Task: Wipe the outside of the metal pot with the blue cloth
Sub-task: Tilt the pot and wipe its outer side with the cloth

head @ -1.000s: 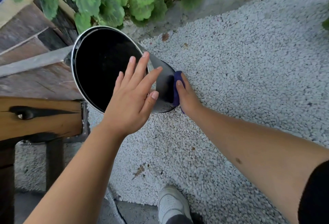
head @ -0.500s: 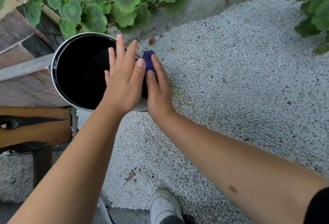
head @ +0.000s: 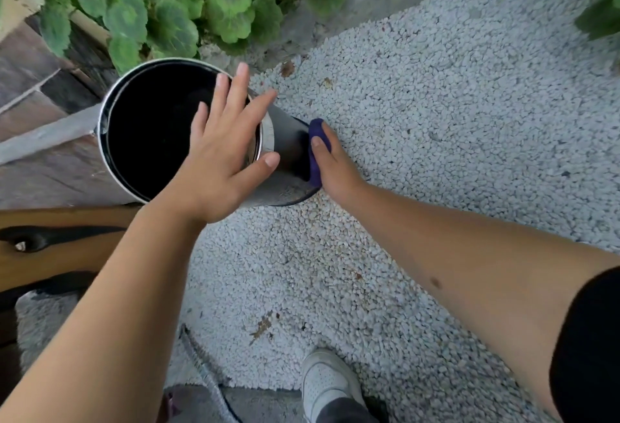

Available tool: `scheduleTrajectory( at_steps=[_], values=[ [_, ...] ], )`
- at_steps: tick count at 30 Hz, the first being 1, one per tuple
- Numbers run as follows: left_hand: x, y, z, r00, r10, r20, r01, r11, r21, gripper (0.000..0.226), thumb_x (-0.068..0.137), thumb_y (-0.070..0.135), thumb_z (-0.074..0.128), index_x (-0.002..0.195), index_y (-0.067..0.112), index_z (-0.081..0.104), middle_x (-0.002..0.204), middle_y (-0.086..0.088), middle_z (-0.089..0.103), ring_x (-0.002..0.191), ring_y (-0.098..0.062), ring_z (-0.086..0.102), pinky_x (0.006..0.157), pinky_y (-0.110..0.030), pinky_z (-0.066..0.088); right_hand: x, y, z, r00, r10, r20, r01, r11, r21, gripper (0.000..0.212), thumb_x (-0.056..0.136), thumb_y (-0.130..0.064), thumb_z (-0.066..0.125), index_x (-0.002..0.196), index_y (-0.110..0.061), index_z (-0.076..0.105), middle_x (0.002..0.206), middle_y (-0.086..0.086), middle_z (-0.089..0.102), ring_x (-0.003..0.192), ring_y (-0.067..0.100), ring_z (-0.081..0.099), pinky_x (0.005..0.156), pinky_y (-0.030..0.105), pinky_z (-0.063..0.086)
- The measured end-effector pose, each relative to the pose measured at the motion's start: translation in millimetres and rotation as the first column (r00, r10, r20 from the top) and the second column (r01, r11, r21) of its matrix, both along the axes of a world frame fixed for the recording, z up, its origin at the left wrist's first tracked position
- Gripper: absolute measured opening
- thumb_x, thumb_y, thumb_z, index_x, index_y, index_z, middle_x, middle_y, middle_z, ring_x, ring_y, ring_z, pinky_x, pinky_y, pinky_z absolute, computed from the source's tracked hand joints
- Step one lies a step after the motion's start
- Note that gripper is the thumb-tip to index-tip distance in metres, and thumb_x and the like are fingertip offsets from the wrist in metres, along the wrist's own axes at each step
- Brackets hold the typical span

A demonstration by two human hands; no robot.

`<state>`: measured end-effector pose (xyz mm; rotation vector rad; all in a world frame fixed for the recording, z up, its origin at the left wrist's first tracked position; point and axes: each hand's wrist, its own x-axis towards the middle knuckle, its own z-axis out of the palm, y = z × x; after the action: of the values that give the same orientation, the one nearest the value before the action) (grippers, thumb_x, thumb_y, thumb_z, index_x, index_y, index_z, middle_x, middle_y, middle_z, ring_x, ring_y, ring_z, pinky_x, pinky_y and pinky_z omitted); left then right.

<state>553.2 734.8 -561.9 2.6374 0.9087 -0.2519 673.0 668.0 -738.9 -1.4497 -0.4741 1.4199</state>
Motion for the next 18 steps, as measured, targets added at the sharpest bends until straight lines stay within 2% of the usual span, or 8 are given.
scheduleTrajectory(
  at_steps=[2, 6, 9, 13, 15, 18],
  values=[
    [4.2, -4.2, -2.7, 0.998, 0.052, 0.034, -0.052, 0.999, -0.009, 0.067, 0.093, 0.057, 0.034, 0.153, 0.037, 0.011, 0.160, 0.013, -0.022, 0.148, -0.019, -0.024, 0.113, -0.047, -0.011, 1.2, 1.5, -1.1, 0.999, -0.027, -0.042, 0.026, 0.999, -0.024, 0.054, 0.105, -0.042, 0.036, 0.155, -0.029, 0.024, 0.159, 0.003, 0.034, 0.139, 0.017, 0.038, 0.109, 0.026, 0.030],
    [14.4, -10.3, -5.3, 0.987, 0.148, 0.068, -0.144, 0.988, -0.055, 0.066, 0.095, 0.052, 0.034, 0.154, 0.037, 0.007, 0.161, 0.010, -0.023, 0.145, -0.017, -0.029, 0.112, -0.048, -0.014, 8.0, 7.2, -0.2, 0.997, -0.047, -0.067, 0.044, 0.998, -0.045, 0.054, 0.103, -0.050, 0.033, 0.154, -0.031, 0.028, 0.161, 0.003, 0.033, 0.144, 0.023, 0.035, 0.120, 0.043, 0.027],
    [26.9, -18.2, -10.2, 0.966, 0.236, 0.104, -0.229, 0.970, -0.075, 0.066, 0.095, 0.051, 0.033, 0.153, 0.040, 0.005, 0.160, 0.010, -0.025, 0.144, -0.017, -0.031, 0.111, -0.050, -0.017, 14.2, 9.4, 9.5, 0.997, -0.057, -0.050, 0.056, 0.998, -0.032, 0.054, 0.103, -0.050, 0.032, 0.153, -0.029, 0.032, 0.158, 0.002, 0.037, 0.143, 0.022, 0.037, 0.120, 0.044, 0.028],
    [44.6, -18.4, -17.0, 0.895, 0.416, 0.158, -0.409, 0.909, -0.077, 0.066, 0.093, 0.047, 0.032, 0.153, 0.039, 0.006, 0.161, 0.009, -0.024, 0.146, -0.020, -0.028, 0.110, -0.054, -0.018, 16.3, 11.9, 39.2, 0.996, -0.090, -0.020, 0.091, 0.993, 0.073, 0.052, 0.102, -0.050, 0.034, 0.149, -0.031, 0.040, 0.154, -0.001, 0.045, 0.140, 0.019, 0.042, 0.118, 0.046, 0.031],
    [54.9, -13.0, -17.5, 0.829, 0.526, 0.190, -0.519, 0.850, -0.090, 0.065, 0.094, 0.044, 0.033, 0.154, 0.037, 0.008, 0.161, 0.009, -0.023, 0.147, -0.020, -0.026, 0.110, -0.056, -0.017, 13.5, 15.4, 61.4, 0.988, -0.152, -0.008, 0.151, 0.976, 0.154, 0.051, 0.099, -0.049, 0.039, 0.146, -0.030, 0.046, 0.150, -0.001, 0.050, 0.136, 0.016, 0.046, 0.116, 0.043, 0.034],
    [65.3, -1.2, -14.9, 0.734, 0.642, 0.222, -0.634, 0.765, -0.114, 0.063, 0.097, 0.043, 0.034, 0.155, 0.033, 0.010, 0.162, 0.007, -0.023, 0.148, -0.021, -0.024, 0.111, -0.059, -0.015, 5.1, 17.4, 86.3, 0.971, -0.238, 0.028, 0.218, 0.924, 0.314, 0.053, 0.096, -0.042, 0.044, 0.144, -0.022, 0.049, 0.148, 0.002, 0.053, 0.129, 0.002, 0.047, 0.113, 0.026, 0.036]
  ],
)
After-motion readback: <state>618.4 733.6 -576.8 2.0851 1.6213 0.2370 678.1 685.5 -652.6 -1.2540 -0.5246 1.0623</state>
